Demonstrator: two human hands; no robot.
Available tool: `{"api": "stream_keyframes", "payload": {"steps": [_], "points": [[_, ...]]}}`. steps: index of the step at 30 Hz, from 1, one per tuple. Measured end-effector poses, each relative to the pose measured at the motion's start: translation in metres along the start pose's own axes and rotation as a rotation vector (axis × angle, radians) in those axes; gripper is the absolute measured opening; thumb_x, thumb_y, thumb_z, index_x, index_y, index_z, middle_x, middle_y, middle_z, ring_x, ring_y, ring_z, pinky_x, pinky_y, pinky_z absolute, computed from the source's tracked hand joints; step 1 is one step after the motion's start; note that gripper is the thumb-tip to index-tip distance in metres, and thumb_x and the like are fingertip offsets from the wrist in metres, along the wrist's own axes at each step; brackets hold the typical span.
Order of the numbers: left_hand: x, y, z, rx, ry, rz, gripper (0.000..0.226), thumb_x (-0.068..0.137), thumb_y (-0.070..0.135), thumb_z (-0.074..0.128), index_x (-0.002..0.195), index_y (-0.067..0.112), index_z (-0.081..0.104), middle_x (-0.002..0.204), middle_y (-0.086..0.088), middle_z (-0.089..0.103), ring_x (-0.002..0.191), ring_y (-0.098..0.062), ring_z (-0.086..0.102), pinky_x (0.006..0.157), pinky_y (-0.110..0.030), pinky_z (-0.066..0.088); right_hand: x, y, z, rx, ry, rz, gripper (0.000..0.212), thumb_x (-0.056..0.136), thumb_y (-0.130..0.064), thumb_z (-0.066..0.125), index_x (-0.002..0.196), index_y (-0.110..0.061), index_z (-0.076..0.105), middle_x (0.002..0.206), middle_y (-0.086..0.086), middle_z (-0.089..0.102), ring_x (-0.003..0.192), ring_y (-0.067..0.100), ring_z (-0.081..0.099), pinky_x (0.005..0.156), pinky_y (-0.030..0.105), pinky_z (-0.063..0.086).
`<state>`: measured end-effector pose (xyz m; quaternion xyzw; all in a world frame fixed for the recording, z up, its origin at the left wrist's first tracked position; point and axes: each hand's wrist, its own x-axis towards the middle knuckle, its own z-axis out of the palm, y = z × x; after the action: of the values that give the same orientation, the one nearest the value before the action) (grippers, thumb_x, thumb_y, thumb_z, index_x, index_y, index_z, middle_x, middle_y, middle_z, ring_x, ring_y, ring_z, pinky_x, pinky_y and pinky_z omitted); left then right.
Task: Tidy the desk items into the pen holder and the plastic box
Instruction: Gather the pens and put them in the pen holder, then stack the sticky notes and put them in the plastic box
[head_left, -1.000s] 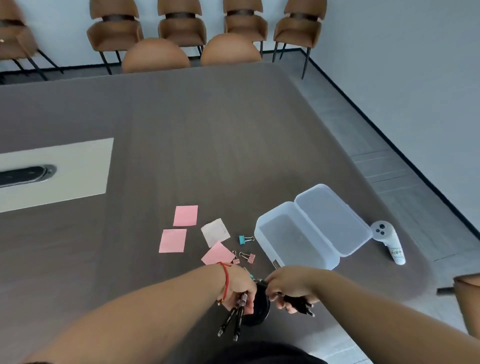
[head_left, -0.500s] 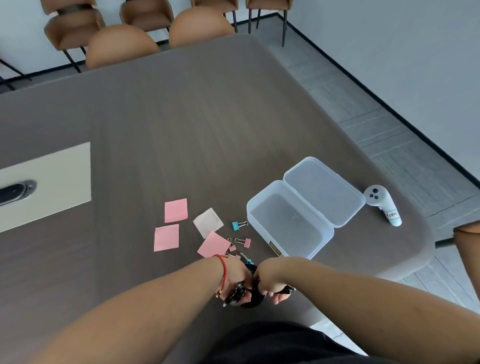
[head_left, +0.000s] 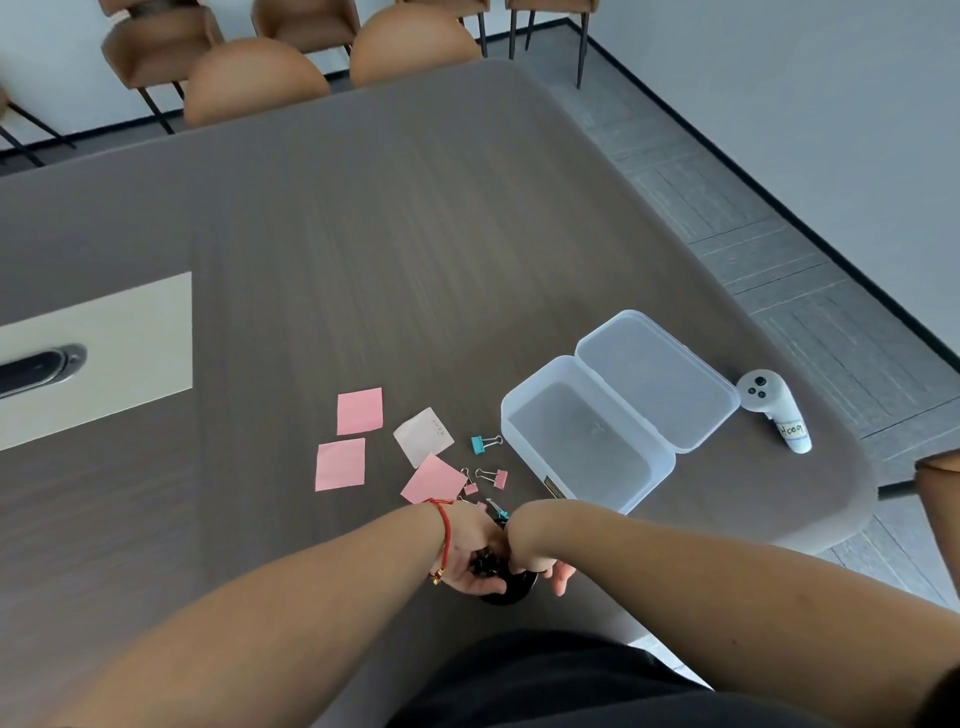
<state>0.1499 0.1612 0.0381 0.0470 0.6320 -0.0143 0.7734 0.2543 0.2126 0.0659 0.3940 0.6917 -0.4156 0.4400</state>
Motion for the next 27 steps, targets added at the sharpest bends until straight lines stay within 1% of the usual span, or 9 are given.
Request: {"api": "stream_keyframes", "payload": {"steps": [2, 4, 7, 9, 14, 16, 21, 24, 27], "points": [[-0.007, 0.000, -0.004, -0.054, -0.011, 0.015, 0.021, 0.094, 0.016, 0.049, 0.110, 0.006, 0.060, 0.103, -0.008, 0.061, 0.079, -0.020, 0.064, 0.050, -0.025, 0.060, -0.002, 0.003, -0.002, 0.094, 0.043, -0.030, 0.037, 0.092, -0.015, 0.059, 0.126, -0.001, 0.057, 0.117, 0.020, 0.069, 0.103, 0.035, 0.070, 0.085, 0.042, 0.056], [-0.014, -0.001, -0.011, -0.086, -0.017, 0.005, 0.044, 0.095, 0.018, 0.047, 0.137, 0.002, 0.043, 0.119, -0.015, 0.055, 0.099, -0.028, 0.061, 0.057, -0.032, 0.062, -0.001, 0.003, -0.003, 0.057, 0.010, -0.004, 0.039, 0.093, -0.018, 0.057, 0.128, -0.002, 0.056, 0.120, 0.019, 0.068, 0.099, 0.034, 0.071, 0.086, 0.042, 0.056], [-0.028, -0.005, -0.022, -0.064, -0.068, -0.025, 0.063, 0.097, 0.026, 0.042, 0.148, -0.003, 0.017, 0.140, -0.024, 0.044, 0.121, -0.036, 0.055, 0.065, -0.038, 0.061, 0.000, 0.000, -0.007, -0.167, -0.060, 0.068, 0.045, 0.101, -0.028, 0.042, 0.140, -0.006, 0.045, 0.133, 0.014, 0.059, 0.080, 0.029, 0.070, 0.074, 0.033, 0.055], [-0.035, -0.007, -0.032, -0.063, -0.087, -0.032, 0.069, 0.096, 0.028, 0.042, 0.149, -0.004, 0.011, 0.149, -0.029, 0.035, 0.129, -0.039, 0.049, 0.069, -0.040, 0.061, -0.002, 0.000, -0.015, -0.215, -0.055, 0.050, 0.046, 0.102, -0.027, 0.037, 0.145, -0.010, 0.038, 0.136, 0.015, 0.056, 0.086, 0.030, 0.072, 0.073, 0.033, 0.057], [-0.037, -0.015, -0.060, -0.051, -0.098, -0.002, 0.066, 0.096, 0.036, 0.039, 0.144, -0.006, 0.025, 0.143, -0.029, 0.045, 0.076, -0.026, 0.075, 0.064, -0.027, 0.062, -0.005, -0.001, -0.046, -0.049, 0.051, -0.014, 0.043, 0.101, -0.032, 0.038, 0.138, -0.013, 0.046, 0.119, 0.016, 0.066, 0.094, 0.032, 0.073, 0.079, 0.037, 0.061], [-0.035, -0.019, -0.071, -0.053, -0.041, 0.023, 0.062, 0.096, 0.037, 0.038, 0.141, -0.005, 0.033, 0.139, -0.027, 0.050, 0.071, -0.022, 0.075, 0.059, -0.024, 0.061, 0.006, -0.007, -0.056, -0.038, 0.126, -0.050, 0.042, 0.100, -0.036, 0.039, 0.130, -0.011, 0.053, 0.105, 0.013, 0.068, 0.085, 0.028, 0.073, 0.081, 0.035, 0.060], [-0.013, -0.025, -0.114, -0.095, 0.344, 0.085, 0.033, 0.095, 0.023, 0.046, 0.122, 0.003, 0.046, 0.113, -0.019, 0.058, 0.062, -0.019, 0.061, 0.046, -0.023, 0.054, 0.064, -0.038, -0.064, -0.060, 0.230, -0.110, 0.027, 0.092, -0.023, 0.054, 0.105, -0.004, 0.066, 0.084, 0.016, 0.070, 0.077, 0.030, 0.068, 0.075, 0.033, 0.056], [0.010, -0.033, -0.149, -0.066, 0.678, 0.111, 0.027, 0.092, 0.012, 0.052, 0.117, 0.003, 0.053, 0.079, -0.013, 0.053, 0.059, -0.020, 0.054, 0.044, -0.026, 0.055, 0.101, -0.054, -0.058, -0.118, 0.364, -0.184, 0.024, 0.087, -0.021, 0.057, 0.104, -0.005, 0.064, 0.097, 0.012, 0.069, 0.090, 0.030, 0.066, 0.077, 0.032, 0.054], [0.030, -0.042, -0.173, -0.039, 1.016, 0.073, 0.052, 0.084, 0.017, 0.061, 0.129, 0.000, 0.041, 0.119, -0.018, 0.054, 0.100, -0.037, 0.063, 0.081, -0.042, 0.059, 0.128, -0.067, -0.045, -0.179, 0.510, -0.225, 0.049, 0.083, -0.035, 0.066, 0.123, -0.011, 0.051, 0.113, 0.008, 0.063, 0.102, 0.029, 0.063, 0.075, 0.033, 0.049]]}}
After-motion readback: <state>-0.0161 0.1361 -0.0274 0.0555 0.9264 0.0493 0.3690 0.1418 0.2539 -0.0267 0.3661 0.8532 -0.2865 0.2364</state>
